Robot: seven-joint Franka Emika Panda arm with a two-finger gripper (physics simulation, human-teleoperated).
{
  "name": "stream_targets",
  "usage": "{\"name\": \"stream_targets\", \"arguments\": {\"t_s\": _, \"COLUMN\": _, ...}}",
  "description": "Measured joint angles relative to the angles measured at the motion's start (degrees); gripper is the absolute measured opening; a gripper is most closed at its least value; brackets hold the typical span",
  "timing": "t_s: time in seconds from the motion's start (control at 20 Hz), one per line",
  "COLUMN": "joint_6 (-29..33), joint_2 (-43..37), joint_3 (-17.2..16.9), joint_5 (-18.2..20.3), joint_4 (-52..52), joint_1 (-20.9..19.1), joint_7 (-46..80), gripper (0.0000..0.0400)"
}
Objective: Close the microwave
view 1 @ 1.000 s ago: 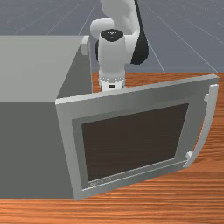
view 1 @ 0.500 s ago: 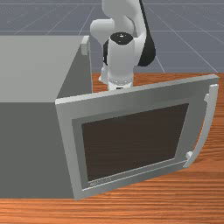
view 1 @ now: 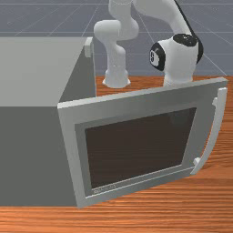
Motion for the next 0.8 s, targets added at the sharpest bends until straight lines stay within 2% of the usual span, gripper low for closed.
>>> {"name": "stream_targets", "arguments": {"t_s": 0.05, "joint_6": -0.33, "joint_2": 0.4, "joint_3": 0.1, "joint_5": -0.3, "joint_4": 0.68, "joint_1": 0.78, "joint_7": 0.84, "gripper": 0.0}}
{"name": "stream_targets", "arguments": {"t_s": 0.1, "joint_6": 0.17, "joint_2": 0.96, "joint_3": 1.18, "joint_5": 1.29, "joint_4": 1.32, "joint_1": 0.64, "joint_7": 0.52, "gripper": 0.0}}
{"name": "stream_targets", "arguments": {"t_s": 0.15, "joint_6": 1.94, "joint_2": 0.91, "joint_3": -0.61, "joint_5": -2.57, "joint_4": 1.03, "joint_1": 3.35, "joint_7": 4.76, "gripper": 0.0}}
{"name": "stream_targets", "arguments": {"t_s": 0.3, "joint_6": 1.13, "joint_2": 2.48, "joint_3": -0.27, "joint_5": -3.06, "joint_4": 3.59, "joint_1": 5.48, "joint_7": 7.22, "gripper": 0.0}}
{"name": "stream_targets", "arguments": {"t_s": 0.35, "joint_6": -2.86, "joint_2": 3.75, "joint_3": -0.5, "joint_5": -3.72, "joint_4": 6.24, "joint_1": 6.23, "joint_7": 7.73, "gripper": 0.0}}
{"name": "stream_targets", "arguments": {"t_s": 0.4, "joint_6": -1.42, "joint_2": 3.64, "joint_3": 0.24, "joint_5": -2.17, "joint_4": 5.45, "joint_1": 5.57, "joint_7": 7.11, "gripper": 0.0}}
{"name": "stream_targets", "arguments": {"t_s": 0.55, "joint_6": -0.77, "joint_2": 4.3, "joint_3": 0.94, "joint_5": -1.34, "joint_4": 5.78, "joint_1": 5.32, "joint_7": 6.36, "gripper": 0.0}}
{"name": "stream_targets", "arguments": {"t_s": 0.6, "joint_6": 0.01, "joint_2": 4.49, "joint_3": 2.04, "joint_5": 0.35, "joint_4": 5.78, "joint_1": 4.41, "joint_7": 4.71, "gripper": 0.0}}
{"name": "stream_targets", "arguments": {"t_s": 0.8, "joint_6": -0.74, "joint_2": 5.62, "joint_3": 1.9, "joint_5": -0.03, "joint_4": 7.72, "joint_1": 5.08, "joint_7": 5.75, "gripper": 0.0}}
